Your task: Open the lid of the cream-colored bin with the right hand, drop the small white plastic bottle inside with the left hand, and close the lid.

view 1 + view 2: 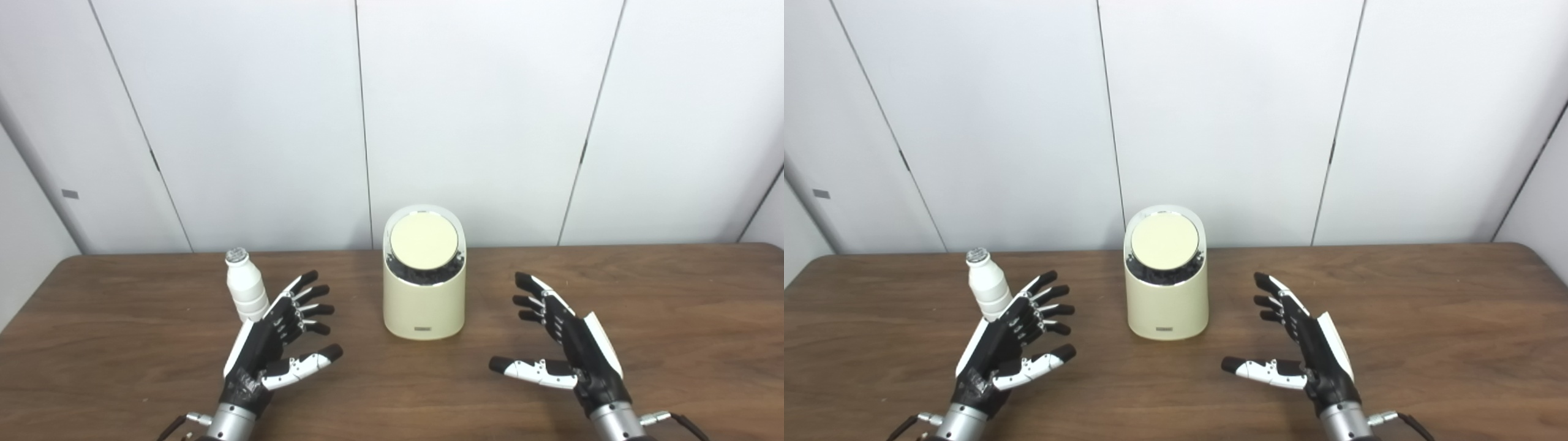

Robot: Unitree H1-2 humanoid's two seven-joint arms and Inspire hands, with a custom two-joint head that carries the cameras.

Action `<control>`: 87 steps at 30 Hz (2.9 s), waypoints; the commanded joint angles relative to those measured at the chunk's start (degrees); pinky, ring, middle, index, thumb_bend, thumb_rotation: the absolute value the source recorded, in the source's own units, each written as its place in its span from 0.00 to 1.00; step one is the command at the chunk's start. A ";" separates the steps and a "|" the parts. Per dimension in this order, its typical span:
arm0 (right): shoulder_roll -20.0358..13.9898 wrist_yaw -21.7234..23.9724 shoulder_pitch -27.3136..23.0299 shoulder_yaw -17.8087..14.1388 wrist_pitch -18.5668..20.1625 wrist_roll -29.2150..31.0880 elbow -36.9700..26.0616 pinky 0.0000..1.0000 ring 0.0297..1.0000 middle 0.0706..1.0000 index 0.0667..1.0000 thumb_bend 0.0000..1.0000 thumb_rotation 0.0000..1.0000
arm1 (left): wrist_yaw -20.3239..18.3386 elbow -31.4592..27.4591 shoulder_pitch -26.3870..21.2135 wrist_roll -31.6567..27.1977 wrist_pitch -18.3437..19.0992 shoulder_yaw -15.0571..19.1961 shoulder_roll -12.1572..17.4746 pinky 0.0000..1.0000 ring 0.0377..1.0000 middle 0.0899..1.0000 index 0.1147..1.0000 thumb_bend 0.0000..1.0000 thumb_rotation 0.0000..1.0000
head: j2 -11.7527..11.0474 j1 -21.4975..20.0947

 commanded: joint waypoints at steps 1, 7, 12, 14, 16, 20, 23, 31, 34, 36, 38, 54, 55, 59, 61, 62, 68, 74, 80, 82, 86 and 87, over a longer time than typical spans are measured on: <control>-0.11 -0.08 -1.75 -0.10 -2.14 0.27 -1.42 0.78 0.82 0.88 0.88 0.82 0.24 | -0.05 -0.30 -0.29 0.11 -0.89 -0.16 0.40 0.62 0.74 0.83 0.92 0.73 0.12 | -0.02 0.20; -0.19 0.19 -1.68 -0.18 -2.01 0.88 -1.31 0.79 0.83 0.89 0.88 0.81 0.24 | 0.10 -0.05 -0.33 0.52 -1.14 -0.20 0.50 0.62 0.75 0.83 0.92 0.72 0.12 | -0.06 0.27; -0.22 0.02 -1.81 -0.10 -3.19 0.82 -0.49 0.76 0.82 0.89 0.88 0.82 0.24 | -0.03 0.83 -0.56 0.53 -1.99 -0.17 0.61 0.62 0.75 0.83 0.92 0.73 0.13 | -0.42 0.22; -0.14 -0.37 -1.91 -0.05 -3.42 0.21 -0.24 0.76 0.82 0.89 0.88 0.82 0.25 | 0.09 1.03 -0.68 0.42 -1.94 -0.13 0.42 0.62 0.75 0.83 0.92 0.72 0.13 | -0.57 0.46; -0.03 -1.00 -2.18 0.12 -3.93 -0.95 -0.10 0.74 0.81 0.88 0.88 0.81 0.26 | 0.18 1.16 -0.83 0.16 -1.85 -0.05 0.20 0.62 0.74 0.82 0.91 0.73 0.12 | -0.60 0.55; 0.97 -2.51 -4.17 0.40 -2.38 -3.79 -1.07 0.69 0.79 0.87 0.87 0.73 0.34 | 0.00 1.55 -1.14 -0.29 -1.38 -0.05 0.13 0.62 0.75 0.83 0.91 0.73 0.11 | -0.92 0.04; 1.05 -2.61 -6.86 0.66 -1.40 -5.37 -1.32 0.65 0.78 0.86 0.86 0.72 0.34 | -0.05 2.20 -1.50 -0.03 -1.85 -0.17 0.15 0.63 0.76 0.84 0.92 0.71 0.10 | -1.33 0.27; -0.20 -0.60 -15.68 1.54 8.69 -10.87 -3.90 0.70 0.84 0.88 0.88 0.76 0.36 | 0.00 3.24 -2.16 0.27 -2.69 -0.35 -0.04 0.62 0.75 0.84 0.92 0.72 0.10 | -1.86 0.11; -0.82 -0.08 -19.04 1.83 9.60 -11.35 -3.45 0.70 0.84 0.89 0.90 0.79 0.32 | -0.21 3.29 -2.25 0.12 -2.87 -0.48 0.00 0.62 0.75 0.84 0.92 0.71 0.08 | -1.96 0.07; -1.11 0.12 -21.12 2.13 9.51 -11.41 -2.62 0.70 0.83 0.90 0.92 0.82 0.31 | -0.38 3.51 -2.34 -0.06 -2.98 -0.55 0.02 0.62 0.74 0.84 0.92 0.71 0.07 | -2.16 0.03; -1.31 0.40 -23.07 2.62 10.31 -11.96 -2.13 0.70 0.83 0.93 0.96 0.85 0.31 | -0.38 3.65 -2.38 0.06 -3.22 -0.59 0.03 0.62 0.75 0.84 0.92 0.71 0.07 | -2.20 0.00; -0.30 -0.69 -33.74 6.53 16.38 -19.53 3.63 0.62 0.88 0.98 1.00 0.88 0.23 | -0.04 3.78 -2.37 0.74 -3.59 -1.06 -0.24 0.62 0.75 0.83 0.92 0.72 0.08 | -2.06 -0.01; -0.16 -0.90 -33.97 6.70 16.56 -20.01 3.95 0.60 0.86 0.97 1.00 0.89 0.22 | -0.02 3.82 -2.39 0.76 -3.64 -1.08 -0.27 0.61 0.75 0.83 0.92 0.72 0.09 | -2.09 -0.02; 0.00 -1.44 -34.36 7.33 16.56 -21.53 5.23 0.59 0.85 0.97 1.00 0.90 0.22 | -0.03 3.88 -2.49 0.68 -3.55 -1.13 -0.38 0.61 0.75 0.84 0.92 0.72 0.10 | -2.22 -0.07; -0.07 -1.67 -34.38 7.74 16.33 -22.08 6.20 0.59 0.85 0.98 1.00 0.91 0.24 | 0.07 4.07 -2.55 0.80 -3.73 -1.11 -0.47 0.61 0.75 0.84 0.92 0.72 0.10 | -2.26 0.15; -0.10 -1.75 -34.38 7.85 16.20 -22.19 6.54 0.59 0.84 0.97 1.00 0.92 0.24 | 0.15 4.16 -2.59 0.91 -3.81 -1.10 -0.51 0.61 0.75 0.83 0.92 0.72 0.10 | -2.24 0.16; -0.41 -2.52 -34.41 9.05 14.14 -22.78 9.14 0.59 0.80 0.93 1.00 0.94 0.24 | -0.31 4.09 -2.66 0.33 -3.74 -1.18 -0.58 0.62 0.76 0.84 0.92 0.72 0.10 | -2.19 0.27; -0.55 -2.31 -34.69 9.82 13.17 -22.47 11.00 0.72 0.91 0.97 1.00 0.95 0.23 | -0.13 3.51 -2.49 0.47 -3.35 -1.25 -0.81 0.62 0.75 0.84 0.92 0.72 0.09 | -2.03 0.66; -0.63 -2.27 -34.81 10.81 13.31 -23.17 11.84 0.75 0.94 1.00 1.00 0.96 0.25 | -0.30 3.40 -2.48 0.32 -3.41 -1.38 -0.83 0.61 0.75 0.84 0.91 0.71 0.09 | -1.83 0.82; -0.78 -1.84 -34.68 11.29 13.65 -23.48 11.77 0.75 0.94 1.00 0.99 0.96 0.24 | -0.31 3.34 -2.49 0.31 -3.35 -1.40 -0.85 0.62 0.75 0.84 0.91 0.71 0.09 | -1.81 0.89; -1.23 -1.11 -34.39 12.31 14.39 -24.38 11.60 0.72 0.92 1.00 0.99 0.95 0.21 | 0.44 3.20 -2.47 1.21 -3.25 -1.34 -1.06 0.61 0.74 0.83 0.91 0.73 0.11 | -1.74 0.99; -1.32 -0.98 -34.34 12.48 14.52 -24.54 11.57 0.71 0.92 1.00 0.99 0.95 0.20 | 0.49 3.20 -2.46 1.33 -3.30 -1.36 -1.09 0.61 0.74 0.83 0.91 0.73 0.11 | -1.76 0.98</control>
